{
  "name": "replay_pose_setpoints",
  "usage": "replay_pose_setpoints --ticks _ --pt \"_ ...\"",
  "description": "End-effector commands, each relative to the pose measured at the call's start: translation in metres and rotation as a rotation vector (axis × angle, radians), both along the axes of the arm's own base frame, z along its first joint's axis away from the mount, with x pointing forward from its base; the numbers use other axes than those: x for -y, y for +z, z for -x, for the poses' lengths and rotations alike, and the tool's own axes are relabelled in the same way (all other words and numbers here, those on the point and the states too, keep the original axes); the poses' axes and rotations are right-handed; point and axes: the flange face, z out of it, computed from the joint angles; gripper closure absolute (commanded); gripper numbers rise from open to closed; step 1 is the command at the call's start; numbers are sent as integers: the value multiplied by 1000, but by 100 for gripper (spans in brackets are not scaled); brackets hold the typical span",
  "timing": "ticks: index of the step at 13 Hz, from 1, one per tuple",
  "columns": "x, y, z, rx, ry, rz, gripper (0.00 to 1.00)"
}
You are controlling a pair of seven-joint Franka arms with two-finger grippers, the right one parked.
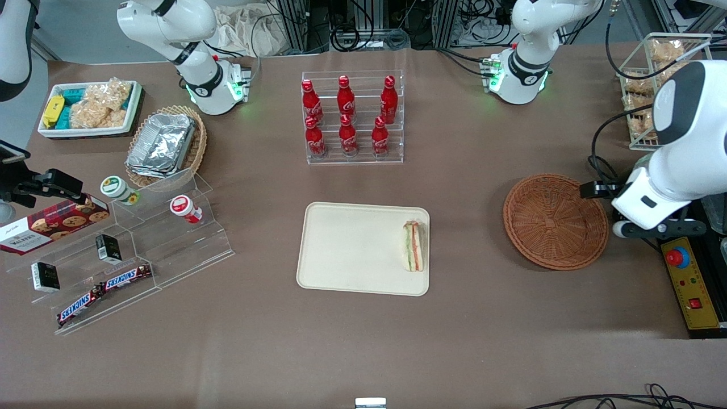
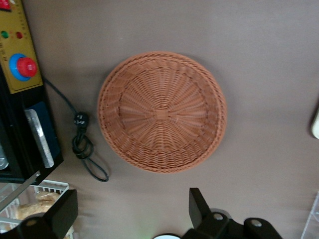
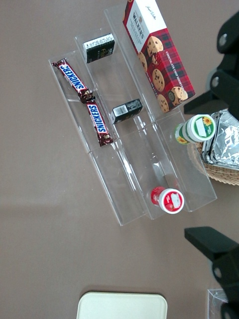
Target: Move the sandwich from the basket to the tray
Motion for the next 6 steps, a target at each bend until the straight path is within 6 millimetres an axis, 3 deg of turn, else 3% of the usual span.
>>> replay_pose_setpoints --ticks 1,6 --pt "10 10 3 -6 -17 -26 1" --pt "-4 9 2 -13 -11 27 1"
